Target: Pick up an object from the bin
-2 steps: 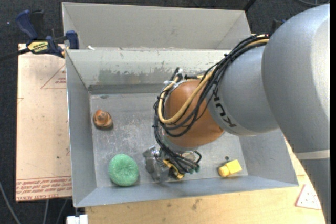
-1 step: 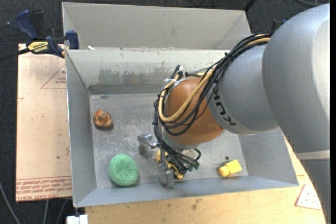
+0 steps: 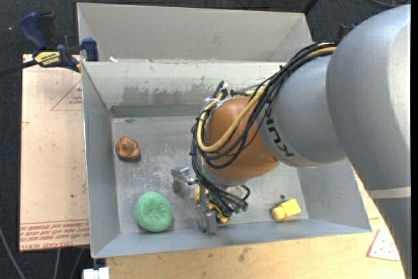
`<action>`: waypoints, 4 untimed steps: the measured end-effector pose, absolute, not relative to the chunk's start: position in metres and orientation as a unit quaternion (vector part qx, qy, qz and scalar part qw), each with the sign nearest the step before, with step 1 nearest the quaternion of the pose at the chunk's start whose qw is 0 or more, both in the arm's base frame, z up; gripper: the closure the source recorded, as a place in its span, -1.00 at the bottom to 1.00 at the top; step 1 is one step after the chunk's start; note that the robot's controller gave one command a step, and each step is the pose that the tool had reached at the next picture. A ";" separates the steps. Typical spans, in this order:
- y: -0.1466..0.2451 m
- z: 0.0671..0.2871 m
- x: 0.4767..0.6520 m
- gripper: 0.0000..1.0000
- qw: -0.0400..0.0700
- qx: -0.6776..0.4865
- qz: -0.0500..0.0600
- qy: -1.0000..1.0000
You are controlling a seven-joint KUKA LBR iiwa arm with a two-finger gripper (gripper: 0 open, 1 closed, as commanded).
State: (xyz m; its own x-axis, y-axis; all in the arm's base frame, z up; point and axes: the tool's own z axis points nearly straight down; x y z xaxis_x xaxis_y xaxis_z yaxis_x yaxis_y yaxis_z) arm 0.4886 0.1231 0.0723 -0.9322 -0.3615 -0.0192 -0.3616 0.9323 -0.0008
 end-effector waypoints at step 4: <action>0.068 0.116 0.498 -1.00 0.002 -0.084 0.000 0.996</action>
Offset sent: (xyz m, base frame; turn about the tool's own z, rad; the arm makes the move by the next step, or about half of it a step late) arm -0.0014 -0.0619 0.0475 0.0797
